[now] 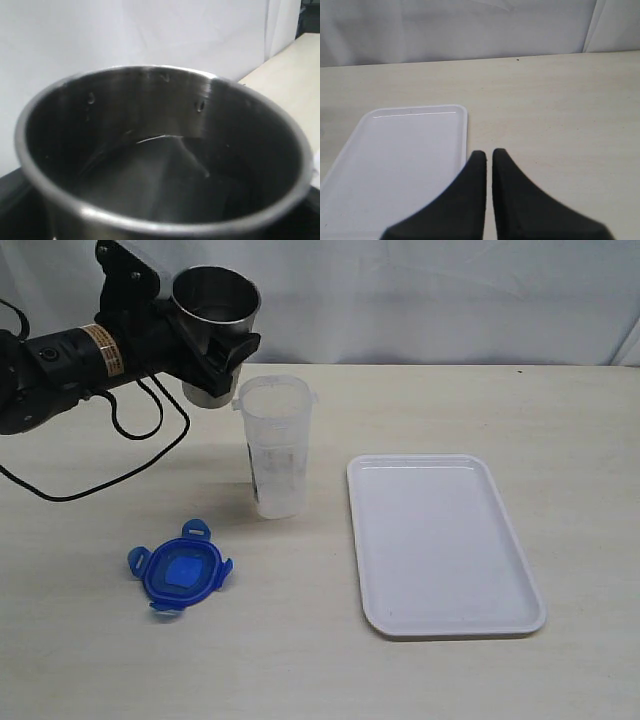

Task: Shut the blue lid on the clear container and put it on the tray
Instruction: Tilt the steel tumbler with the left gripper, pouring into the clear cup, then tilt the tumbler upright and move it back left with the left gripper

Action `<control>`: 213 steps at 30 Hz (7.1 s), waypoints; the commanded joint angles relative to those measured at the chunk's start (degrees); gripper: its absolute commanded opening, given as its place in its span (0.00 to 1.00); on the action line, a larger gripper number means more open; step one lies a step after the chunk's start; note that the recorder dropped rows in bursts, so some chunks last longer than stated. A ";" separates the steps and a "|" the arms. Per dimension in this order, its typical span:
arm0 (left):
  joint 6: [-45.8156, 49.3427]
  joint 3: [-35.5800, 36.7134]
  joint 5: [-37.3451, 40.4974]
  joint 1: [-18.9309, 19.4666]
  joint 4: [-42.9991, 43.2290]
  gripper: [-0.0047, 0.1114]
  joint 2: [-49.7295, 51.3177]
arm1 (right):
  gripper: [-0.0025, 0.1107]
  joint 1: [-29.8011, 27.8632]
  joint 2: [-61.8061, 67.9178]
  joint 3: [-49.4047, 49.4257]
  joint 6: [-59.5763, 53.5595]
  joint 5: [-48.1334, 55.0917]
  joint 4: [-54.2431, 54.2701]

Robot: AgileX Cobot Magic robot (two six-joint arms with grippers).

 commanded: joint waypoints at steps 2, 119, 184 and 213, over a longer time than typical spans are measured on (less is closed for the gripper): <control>4.14 -1.09 -4.34 -0.37 0.42 0.04 -1.20 | 0.06 0.09 -0.31 0.11 0.16 0.04 0.23; 39.54 -1.09 -3.06 -0.37 1.93 0.04 -1.20 | 0.06 0.09 -0.31 0.11 0.16 0.04 0.23; 41.80 -1.09 -0.38 -0.37 2.07 0.04 -1.20 | 0.06 0.09 -0.31 0.11 0.16 0.04 0.23; 41.77 -1.09 -0.06 -0.89 2.07 0.04 -1.20 | 0.06 0.09 -0.31 0.11 0.16 0.04 0.23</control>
